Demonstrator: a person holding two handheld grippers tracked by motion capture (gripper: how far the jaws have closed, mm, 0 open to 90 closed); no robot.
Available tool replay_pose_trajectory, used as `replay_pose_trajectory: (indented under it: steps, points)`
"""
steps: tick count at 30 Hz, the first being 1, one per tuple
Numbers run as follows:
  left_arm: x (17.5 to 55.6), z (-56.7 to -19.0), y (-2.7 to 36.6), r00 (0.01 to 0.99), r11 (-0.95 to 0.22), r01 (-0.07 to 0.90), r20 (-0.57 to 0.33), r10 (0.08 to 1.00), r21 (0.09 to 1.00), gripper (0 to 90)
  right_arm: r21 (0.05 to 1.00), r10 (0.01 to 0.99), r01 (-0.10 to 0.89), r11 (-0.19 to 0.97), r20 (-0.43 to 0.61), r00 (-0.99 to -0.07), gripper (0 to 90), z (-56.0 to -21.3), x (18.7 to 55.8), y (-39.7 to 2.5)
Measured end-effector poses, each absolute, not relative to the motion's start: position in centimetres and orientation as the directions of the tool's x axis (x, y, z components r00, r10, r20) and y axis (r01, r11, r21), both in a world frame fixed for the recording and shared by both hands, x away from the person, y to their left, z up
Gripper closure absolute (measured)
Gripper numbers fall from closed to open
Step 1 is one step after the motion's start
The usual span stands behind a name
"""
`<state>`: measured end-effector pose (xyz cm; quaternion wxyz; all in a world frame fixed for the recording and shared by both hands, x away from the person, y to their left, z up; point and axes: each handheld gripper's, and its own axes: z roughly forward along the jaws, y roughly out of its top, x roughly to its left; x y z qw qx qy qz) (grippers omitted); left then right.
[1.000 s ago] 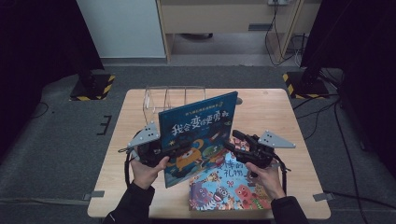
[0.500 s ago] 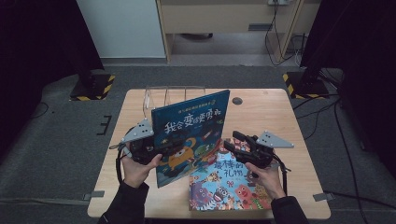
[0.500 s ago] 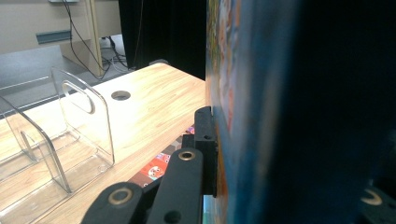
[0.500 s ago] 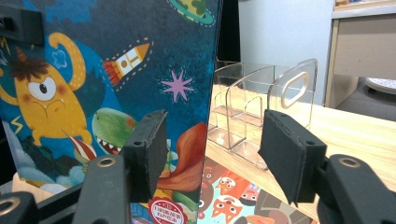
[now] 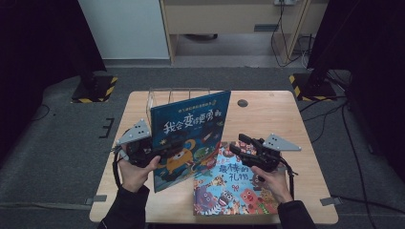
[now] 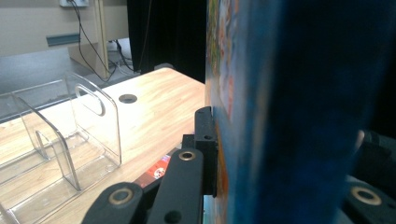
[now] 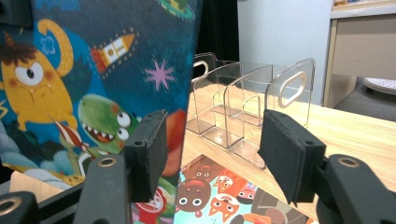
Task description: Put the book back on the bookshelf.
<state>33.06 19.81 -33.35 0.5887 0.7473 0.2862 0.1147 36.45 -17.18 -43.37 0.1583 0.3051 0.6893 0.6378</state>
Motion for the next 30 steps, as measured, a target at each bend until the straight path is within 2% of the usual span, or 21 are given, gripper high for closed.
replay_pose_trajectory:
  steps: [11, 23, 30]
  points:
    - [33.3, -31.9, 23.6, 0.743, -0.066, 0.272, -0.166, 0.648, 0.96, 82.7, 0.975, 0.634, 0.223, 0.006, 0.168, -0.755, 41.6, -43.5, 36.6, -17.4]
    - [35.3, -30.2, 28.1, 0.633, 0.002, 0.246, -0.162, 0.757, 0.969, 82.7, 0.967, 0.679, 0.248, 0.06, 0.142, -0.72, 41.5, -44.2, 36.9, -18.0]
    - [36.4, -29.9, 30.1, 0.587, 0.056, 0.244, -0.194, 0.786, 0.968, 82.7, 0.953, 0.712, 0.287, 0.093, 0.138, -0.689, 41.1, -44.7, 37.1, -18.4]
